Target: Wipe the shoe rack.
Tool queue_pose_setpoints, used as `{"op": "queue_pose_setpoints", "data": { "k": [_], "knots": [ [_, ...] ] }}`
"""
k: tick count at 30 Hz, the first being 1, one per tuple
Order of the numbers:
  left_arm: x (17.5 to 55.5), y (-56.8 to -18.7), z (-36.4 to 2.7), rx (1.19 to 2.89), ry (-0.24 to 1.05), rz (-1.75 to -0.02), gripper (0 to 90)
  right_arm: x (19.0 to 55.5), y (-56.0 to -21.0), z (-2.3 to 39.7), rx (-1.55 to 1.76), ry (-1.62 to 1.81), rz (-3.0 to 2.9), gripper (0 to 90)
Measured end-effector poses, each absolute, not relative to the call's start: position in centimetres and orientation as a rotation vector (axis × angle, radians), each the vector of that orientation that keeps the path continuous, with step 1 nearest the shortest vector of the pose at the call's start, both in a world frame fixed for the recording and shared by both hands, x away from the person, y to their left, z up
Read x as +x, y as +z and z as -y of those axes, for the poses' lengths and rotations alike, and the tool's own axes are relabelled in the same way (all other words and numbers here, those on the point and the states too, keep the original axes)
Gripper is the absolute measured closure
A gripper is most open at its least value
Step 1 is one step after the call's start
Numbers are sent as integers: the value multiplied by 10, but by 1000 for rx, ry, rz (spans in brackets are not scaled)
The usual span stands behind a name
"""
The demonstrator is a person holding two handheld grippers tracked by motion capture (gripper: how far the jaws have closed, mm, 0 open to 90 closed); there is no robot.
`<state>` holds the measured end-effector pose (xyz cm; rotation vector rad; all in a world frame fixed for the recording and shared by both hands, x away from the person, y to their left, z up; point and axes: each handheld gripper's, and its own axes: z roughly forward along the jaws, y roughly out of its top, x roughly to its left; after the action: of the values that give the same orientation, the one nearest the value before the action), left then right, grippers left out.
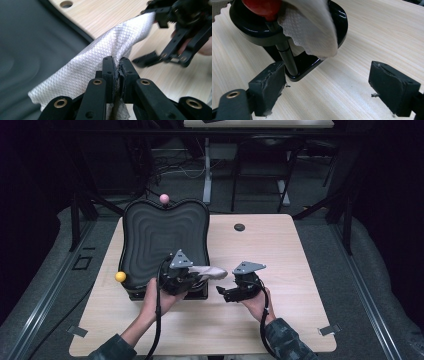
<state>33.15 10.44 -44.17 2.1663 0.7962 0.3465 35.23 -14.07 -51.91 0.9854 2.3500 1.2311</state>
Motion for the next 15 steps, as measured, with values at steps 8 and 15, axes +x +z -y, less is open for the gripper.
{"op": "queue_pose_setpoints", "data": {
  "k": [8,15],
  "knots": [
    [340,-442,-149,2122,444,-939,840,352,-518,137,966,1237,-2353,132],
    [352,-423,-170,2029,542,-995,840,347,-504,127,901,1305,-2336,132]
  ]
}}
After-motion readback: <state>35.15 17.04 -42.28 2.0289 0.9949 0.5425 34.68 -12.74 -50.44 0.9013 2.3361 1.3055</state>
